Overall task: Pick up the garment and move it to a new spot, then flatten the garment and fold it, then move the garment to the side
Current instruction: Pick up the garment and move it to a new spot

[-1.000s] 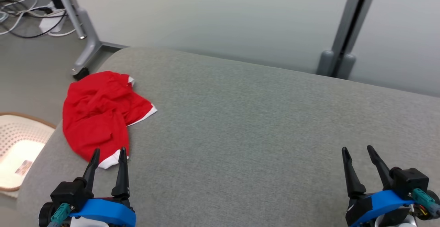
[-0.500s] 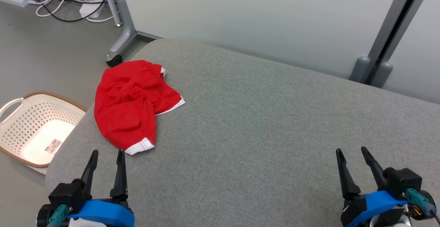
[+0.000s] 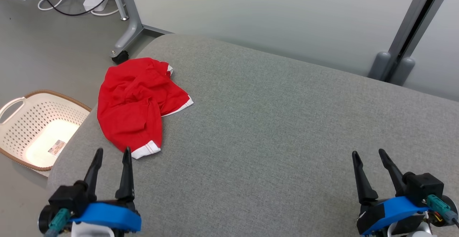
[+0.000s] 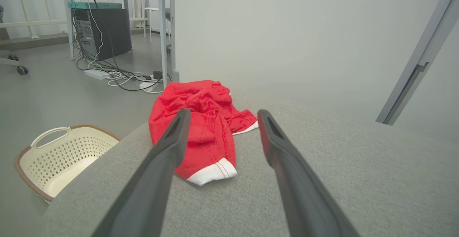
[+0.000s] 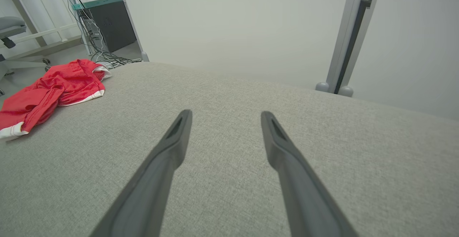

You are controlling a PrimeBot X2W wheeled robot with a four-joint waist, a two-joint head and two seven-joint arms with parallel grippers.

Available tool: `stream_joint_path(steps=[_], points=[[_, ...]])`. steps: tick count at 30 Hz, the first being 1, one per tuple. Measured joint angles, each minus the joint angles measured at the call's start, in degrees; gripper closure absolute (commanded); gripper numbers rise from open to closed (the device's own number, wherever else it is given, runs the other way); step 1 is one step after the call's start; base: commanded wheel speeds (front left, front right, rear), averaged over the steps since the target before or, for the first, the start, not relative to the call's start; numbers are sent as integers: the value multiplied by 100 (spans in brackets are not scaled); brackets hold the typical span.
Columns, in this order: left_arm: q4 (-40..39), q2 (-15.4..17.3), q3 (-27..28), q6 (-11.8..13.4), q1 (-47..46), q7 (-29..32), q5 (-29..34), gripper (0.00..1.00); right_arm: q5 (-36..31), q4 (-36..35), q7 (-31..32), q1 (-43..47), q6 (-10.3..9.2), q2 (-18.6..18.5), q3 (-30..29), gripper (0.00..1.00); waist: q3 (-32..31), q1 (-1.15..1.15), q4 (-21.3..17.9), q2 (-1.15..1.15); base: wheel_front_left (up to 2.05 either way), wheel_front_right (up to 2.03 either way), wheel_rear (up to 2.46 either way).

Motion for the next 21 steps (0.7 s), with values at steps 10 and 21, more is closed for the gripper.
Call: stream_joint_path(steps=[10,21], points=[[-767,581,-108,-1,-894,552,-363,0,-71,-318,78,-23,0,-4,-26,0,397,0,-96,0,0,0,0],[37,1608,732,151,-2071,1892,-996,0,-163,-927,385,-543,0,-269,229,0,1509,1,-953,0,0,0,0]])
